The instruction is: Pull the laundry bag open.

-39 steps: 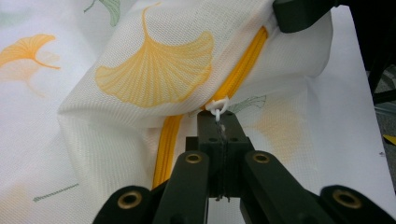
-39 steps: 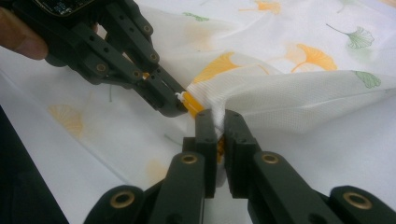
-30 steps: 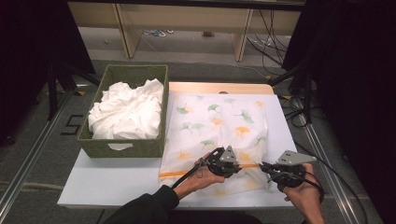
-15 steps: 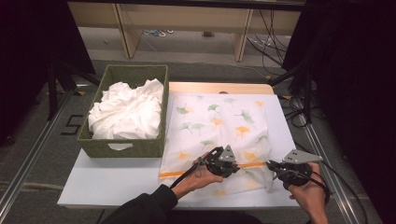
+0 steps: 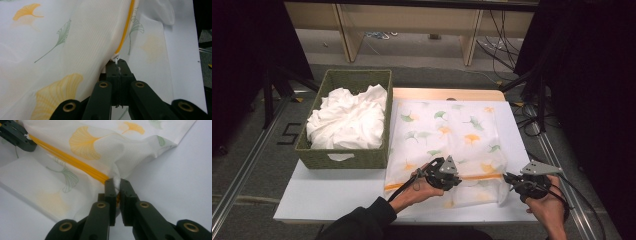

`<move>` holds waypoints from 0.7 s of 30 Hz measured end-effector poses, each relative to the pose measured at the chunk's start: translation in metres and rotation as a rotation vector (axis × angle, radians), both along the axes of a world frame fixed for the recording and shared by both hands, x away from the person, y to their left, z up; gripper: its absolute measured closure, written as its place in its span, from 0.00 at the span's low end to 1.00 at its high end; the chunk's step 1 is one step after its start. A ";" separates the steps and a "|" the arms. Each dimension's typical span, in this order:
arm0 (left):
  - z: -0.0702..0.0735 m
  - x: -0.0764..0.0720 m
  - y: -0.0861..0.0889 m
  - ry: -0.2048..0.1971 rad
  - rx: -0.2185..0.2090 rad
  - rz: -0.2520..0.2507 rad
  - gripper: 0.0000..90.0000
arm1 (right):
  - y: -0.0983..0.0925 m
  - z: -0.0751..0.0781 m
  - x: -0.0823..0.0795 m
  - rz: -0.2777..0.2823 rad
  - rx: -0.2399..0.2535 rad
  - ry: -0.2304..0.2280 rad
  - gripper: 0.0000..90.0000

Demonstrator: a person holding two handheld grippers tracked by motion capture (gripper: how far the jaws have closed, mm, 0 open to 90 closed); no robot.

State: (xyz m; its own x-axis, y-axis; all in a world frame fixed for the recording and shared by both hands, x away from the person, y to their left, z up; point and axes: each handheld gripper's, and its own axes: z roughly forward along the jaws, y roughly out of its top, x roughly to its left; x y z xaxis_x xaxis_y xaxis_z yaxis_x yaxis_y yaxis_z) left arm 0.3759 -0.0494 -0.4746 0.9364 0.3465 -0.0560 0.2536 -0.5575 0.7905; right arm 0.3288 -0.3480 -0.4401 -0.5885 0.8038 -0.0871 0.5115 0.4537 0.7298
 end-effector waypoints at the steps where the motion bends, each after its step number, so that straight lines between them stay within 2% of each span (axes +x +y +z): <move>1: 0.001 0.000 0.002 -0.006 0.013 -0.006 0.99 | 0.000 -0.001 0.000 0.001 0.009 0.009 0.96; 3: 0.002 -0.003 0.004 -0.005 0.005 -0.005 0.99 | 0.000 0.000 0.001 -0.007 0.011 0.013 0.96; 4: 0.002 -0.003 0.005 -0.012 0.019 -0.011 0.99 | 0.001 0.000 0.001 -0.007 0.008 0.011 0.96; 7: 0.000 -0.005 0.009 -0.006 0.011 0.008 0.99 | 0.000 -0.002 0.001 -0.010 0.004 0.012 0.96; 8: 0.001 -0.004 0.012 -0.017 0.035 -0.006 0.99 | -0.001 -0.003 0.002 -0.008 0.000 0.014 0.96; 10: 0.000 -0.004 0.015 -0.007 0.022 0.013 0.99 | -0.003 -0.005 0.003 -0.013 -0.019 0.010 0.96; 14: -0.002 -0.005 0.024 -0.001 0.021 0.030 0.99 | -0.007 -0.009 0.004 -0.028 -0.013 0.031 0.96; 15: -0.002 -0.005 0.027 -0.003 0.023 0.030 0.99 | -0.008 -0.009 0.005 -0.017 -0.020 0.017 0.96; 17: 0.000 -0.006 0.033 -0.008 0.033 0.028 0.99 | -0.008 -0.010 0.003 -0.027 -0.008 0.029 0.96; 18: 0.000 -0.006 0.034 -0.001 0.022 0.037 0.99 | -0.008 -0.010 0.003 -0.027 -0.005 0.030 0.96; 19: 0.000 -0.005 0.037 -0.012 0.038 0.037 0.99 | -0.008 -0.010 0.004 -0.026 -0.003 0.028 0.96; 21: 0.000 -0.006 0.041 -0.010 0.035 0.039 0.99 | -0.008 -0.010 0.004 -0.017 -0.011 0.020 0.96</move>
State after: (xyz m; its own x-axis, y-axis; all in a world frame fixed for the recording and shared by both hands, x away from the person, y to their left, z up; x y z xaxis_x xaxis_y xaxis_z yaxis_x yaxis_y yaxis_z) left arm 0.3700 -0.0088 -0.4742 0.9224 0.3846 -0.0344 0.2683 -0.5743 0.7734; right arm 0.3333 -0.3560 -0.4497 -0.5765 0.8127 -0.0841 0.5339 0.4527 0.7142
